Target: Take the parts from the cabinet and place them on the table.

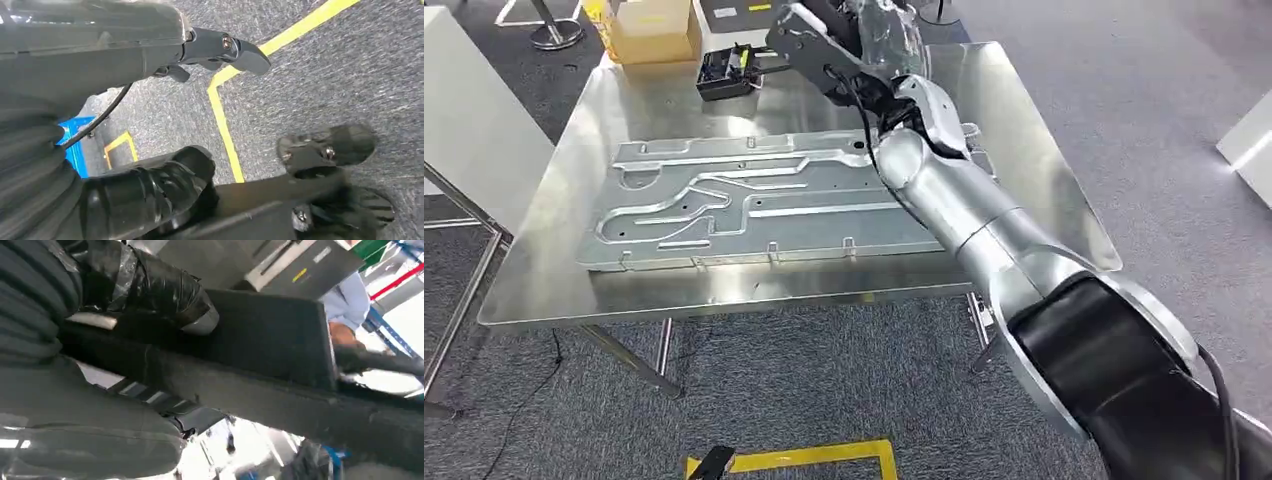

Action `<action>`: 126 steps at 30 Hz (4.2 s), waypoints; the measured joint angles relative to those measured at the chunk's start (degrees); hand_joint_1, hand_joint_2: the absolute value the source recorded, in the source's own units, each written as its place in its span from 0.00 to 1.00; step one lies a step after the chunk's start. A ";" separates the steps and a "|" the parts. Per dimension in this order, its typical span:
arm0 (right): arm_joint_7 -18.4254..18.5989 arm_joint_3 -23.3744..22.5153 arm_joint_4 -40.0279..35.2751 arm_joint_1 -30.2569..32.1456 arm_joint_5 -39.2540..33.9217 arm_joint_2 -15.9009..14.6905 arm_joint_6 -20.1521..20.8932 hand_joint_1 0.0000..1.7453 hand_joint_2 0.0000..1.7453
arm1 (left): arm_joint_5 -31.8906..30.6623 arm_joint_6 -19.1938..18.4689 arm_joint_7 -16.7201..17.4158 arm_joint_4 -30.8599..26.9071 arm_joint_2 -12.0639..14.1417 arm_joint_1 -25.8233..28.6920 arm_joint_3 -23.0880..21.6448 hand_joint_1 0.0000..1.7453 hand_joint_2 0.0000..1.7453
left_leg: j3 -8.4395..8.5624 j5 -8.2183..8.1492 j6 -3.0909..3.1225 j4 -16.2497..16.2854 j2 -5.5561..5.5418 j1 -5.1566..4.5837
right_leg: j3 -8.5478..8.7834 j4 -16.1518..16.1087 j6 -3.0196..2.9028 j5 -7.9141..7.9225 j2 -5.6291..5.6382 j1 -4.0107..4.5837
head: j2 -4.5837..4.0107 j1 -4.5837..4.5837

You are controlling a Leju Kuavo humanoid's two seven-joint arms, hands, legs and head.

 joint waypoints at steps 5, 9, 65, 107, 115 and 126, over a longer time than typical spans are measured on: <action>12.31 7.30 3.52 0.40 25.25 0.94 -7.44 0.94 1.00 | -1.01 -1.25 1.09 0.02 -0.11 -0.34 -0.90 0.00 1.00 | 0.44 0.39 1.39 -1.31 0.01 0.38 | -0.30 0.67 1.25 -0.72 -0.04 -0.13 | 0.00 -0.02; 20.00 14.04 6.89 1.86 40.42 1.55 -11.47 0.94 1.00 | -1.16 -1.75 1.64 0.02 -0.39 -0.97 -1.36 0.00 1.00 | 0.63 0.19 2.22 -1.34 0.06 0.32 | -7.91 16.10 1.65 -7.65 -0.08 -0.14 | 0.00 0.02; 27.49 25.50 15.19 10.42 59.83 5.99 -12.68 0.94 1.00 | -0.70 -3.26 3.50 0.07 -2.19 -2.47 -2.38 0.00 1.00 | -0.77 0.07 0.39 0.08 -0.08 0.64 | 1.14 0.16 1.38 -1.48 0.02 -0.19 | 0.00 -0.13; 11.86 19.21 15.91 16.63 56.10 6.45 -2.82 0.94 1.00 | 1.18 -2.95 -1.68 0.22 -2.91 -1.92 -2.62 0.00 1.00 | 0.38 -0.85 1.40 -0.02 -0.31 -0.06 | -1.02 0.71 0.12 0.34 -0.14 0.35 | 0.00 -0.18; 4.72 17.79 16.06 19.57 53.96 6.80 3.91 0.00 0.00 | 2.03 -2.53 -3.45 0.22 -2.86 -1.79 -2.58 0.00 1.00 | -4.31 -7.42 -0.81 11.04 0.04 0.55 | 0.20 -0.95 -0.81 0.88 -0.25 -0.19 | 0.00 -0.24; 4.22 16.74 16.22 21.16 51.86 7.04 4.31 0.00 0.00 | 2.49 -2.12 -3.67 0.22 -2.69 -1.40 -2.54 0.00 0.00 | 0.72 -0.81 0.59 -0.14 0.02 0.51 | 0.67 0.09 1.19 -0.37 0.09 -0.02 | 0.00 -0.17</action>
